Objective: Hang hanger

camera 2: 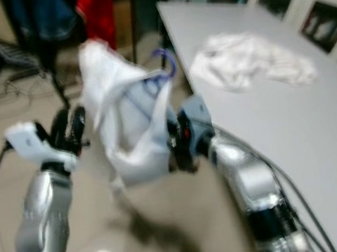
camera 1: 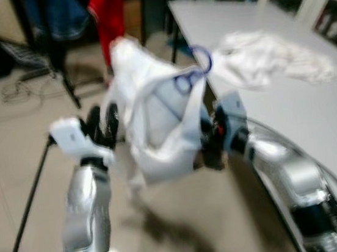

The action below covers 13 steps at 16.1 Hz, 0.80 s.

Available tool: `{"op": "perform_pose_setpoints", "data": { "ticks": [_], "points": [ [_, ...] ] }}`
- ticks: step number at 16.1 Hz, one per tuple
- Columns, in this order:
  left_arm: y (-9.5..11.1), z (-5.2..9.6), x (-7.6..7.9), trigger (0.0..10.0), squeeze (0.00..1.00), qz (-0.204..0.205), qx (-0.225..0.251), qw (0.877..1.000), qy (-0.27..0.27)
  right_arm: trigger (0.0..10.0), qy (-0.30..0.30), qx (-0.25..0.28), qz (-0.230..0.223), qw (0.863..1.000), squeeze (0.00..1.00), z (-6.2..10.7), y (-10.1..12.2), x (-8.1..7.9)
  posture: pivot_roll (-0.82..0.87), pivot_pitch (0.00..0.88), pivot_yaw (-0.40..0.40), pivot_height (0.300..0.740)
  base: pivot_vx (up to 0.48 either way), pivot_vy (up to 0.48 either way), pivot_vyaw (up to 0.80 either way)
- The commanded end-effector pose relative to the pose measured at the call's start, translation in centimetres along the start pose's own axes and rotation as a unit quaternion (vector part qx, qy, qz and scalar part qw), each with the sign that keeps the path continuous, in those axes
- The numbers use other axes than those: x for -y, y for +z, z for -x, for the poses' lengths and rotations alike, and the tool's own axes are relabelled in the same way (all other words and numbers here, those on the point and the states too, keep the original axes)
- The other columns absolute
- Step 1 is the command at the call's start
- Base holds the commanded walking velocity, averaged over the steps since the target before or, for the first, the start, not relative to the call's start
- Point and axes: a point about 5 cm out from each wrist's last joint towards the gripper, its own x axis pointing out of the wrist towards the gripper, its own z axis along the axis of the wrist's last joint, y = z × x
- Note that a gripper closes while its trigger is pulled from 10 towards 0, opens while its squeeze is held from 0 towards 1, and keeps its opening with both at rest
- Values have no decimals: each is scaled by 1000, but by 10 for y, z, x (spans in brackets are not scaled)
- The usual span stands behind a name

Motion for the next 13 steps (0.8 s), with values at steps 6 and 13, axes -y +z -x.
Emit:
{"op": "perform_pose_setpoints", "data": {
  "ticks": [6, 13],
  "points": [
    [-24, 14, 4, 10000, 0, -11, -32, 999, 6, 10000, -127, -59, -26, 990, 0, 5, -76, 5, 100, 44, -125, 740, 0, 0, 0],
    [-65, 54, -36, 10000, 0, -53, -88, 986, 131, 10000, -134, -31, 27, 990, 0, 13, -105, 3, 110, 44, -133, 740, 0, 0, 0]
  ]
}}
